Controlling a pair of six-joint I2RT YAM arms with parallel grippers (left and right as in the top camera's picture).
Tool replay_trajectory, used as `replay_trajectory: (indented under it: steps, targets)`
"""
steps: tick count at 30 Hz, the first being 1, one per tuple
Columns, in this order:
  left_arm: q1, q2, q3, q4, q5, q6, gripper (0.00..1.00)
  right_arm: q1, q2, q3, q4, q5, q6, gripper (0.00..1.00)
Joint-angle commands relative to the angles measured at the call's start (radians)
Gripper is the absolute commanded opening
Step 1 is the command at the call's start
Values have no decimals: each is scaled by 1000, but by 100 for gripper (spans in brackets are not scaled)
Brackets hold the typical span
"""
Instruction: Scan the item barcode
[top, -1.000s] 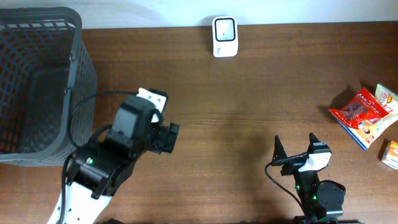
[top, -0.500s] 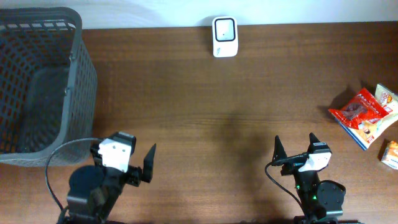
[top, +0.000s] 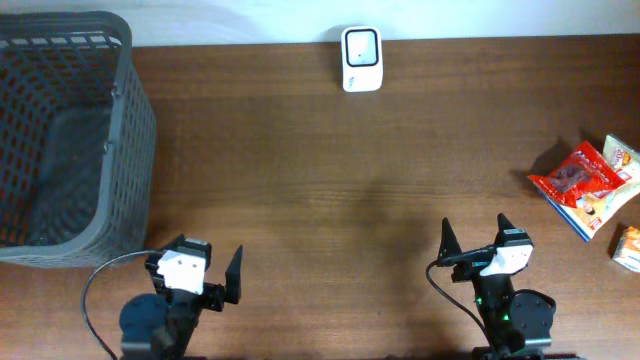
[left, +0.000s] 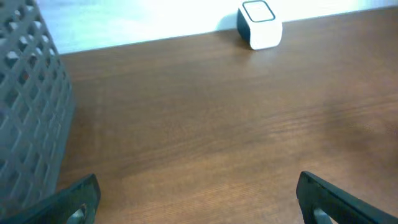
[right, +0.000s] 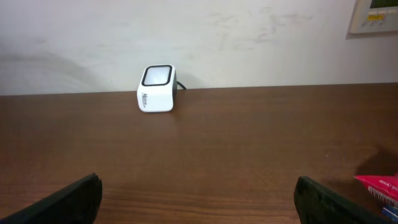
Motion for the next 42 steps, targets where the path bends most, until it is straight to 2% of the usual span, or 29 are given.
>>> replay_trajectory:
  steps: [1,12,19,25,29,32,37,42]
  targets:
    - [41,-72,-75,58,27,13,99,-8,-7,-8,-3,9,5,98]
    - [152,-148,-224,198,42,13,99,-8,-7,-8,-3,9,5,98]
    - [164,-148,-321,468,46,3,99,-8,-7,-8,-3,9,5,98]
    - [165,-148,-319,472,42,-14,99,-8,-7,-8,-3,9,5,98]
    - [165,-148,-319,558,0,-142,99,-8,-7,-8,-3,9,5,98]
    - [165,-148,-319,527,-61,-208,99,-8,-7,-8,-3,9,4,98]
    - [164,-148,-319,443,-87,-214,99,-8,-7,-8,-3,9,5,98]
    - [144,-148,-319,445,-89,-203,99,-8,-7,-8,-3,9,5,98]
